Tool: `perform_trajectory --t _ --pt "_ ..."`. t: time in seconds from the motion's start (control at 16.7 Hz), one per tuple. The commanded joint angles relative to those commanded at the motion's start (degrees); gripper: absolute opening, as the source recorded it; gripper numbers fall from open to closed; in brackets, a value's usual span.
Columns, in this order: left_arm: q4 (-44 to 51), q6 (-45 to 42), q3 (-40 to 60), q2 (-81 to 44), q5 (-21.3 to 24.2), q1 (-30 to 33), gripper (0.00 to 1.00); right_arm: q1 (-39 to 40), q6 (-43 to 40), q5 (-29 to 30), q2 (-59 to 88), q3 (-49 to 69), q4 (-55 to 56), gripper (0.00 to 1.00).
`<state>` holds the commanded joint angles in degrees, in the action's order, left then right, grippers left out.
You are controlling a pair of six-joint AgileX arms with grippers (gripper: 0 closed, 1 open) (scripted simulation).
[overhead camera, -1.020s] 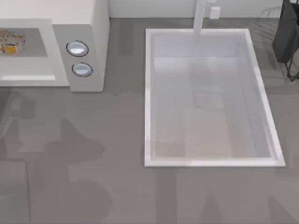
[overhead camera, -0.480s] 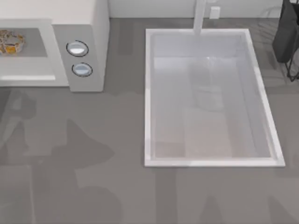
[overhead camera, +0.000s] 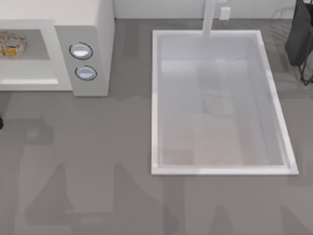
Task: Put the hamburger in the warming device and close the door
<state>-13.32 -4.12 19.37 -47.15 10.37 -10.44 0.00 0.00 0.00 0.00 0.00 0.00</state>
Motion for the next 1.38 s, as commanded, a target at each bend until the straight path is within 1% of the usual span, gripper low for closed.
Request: perform_trajectory --t 0.3,0.48,0.72,1.02,1.38 --pt "7.87 2.2 -10.99 28.36 -5.3 5.45 1.0 0.0 0.0 0.0 0.0 0.0 0.0 1.0" --pt "11.3 3.32 -16.08 39.91 -8.17 8.27 1.0 0.0 0.0 0.0 0.0 0.0 0.0 1.0" --pt "13.26 4.09 -19.27 46.92 -10.29 10.35 1.0 0.0 0.0 0.0 0.0 0.0 0.0 1.0" --pt "13.32 4.12 -19.37 47.15 -10.37 10.44 1.0 0.0 0.0 0.0 0.0 0.0 0.0 1.0" --pt "13.32 4.12 -19.37 47.15 -10.37 10.44 0.55 0.0 0.0 0.0 0.0 0.0 0.0 1.0"
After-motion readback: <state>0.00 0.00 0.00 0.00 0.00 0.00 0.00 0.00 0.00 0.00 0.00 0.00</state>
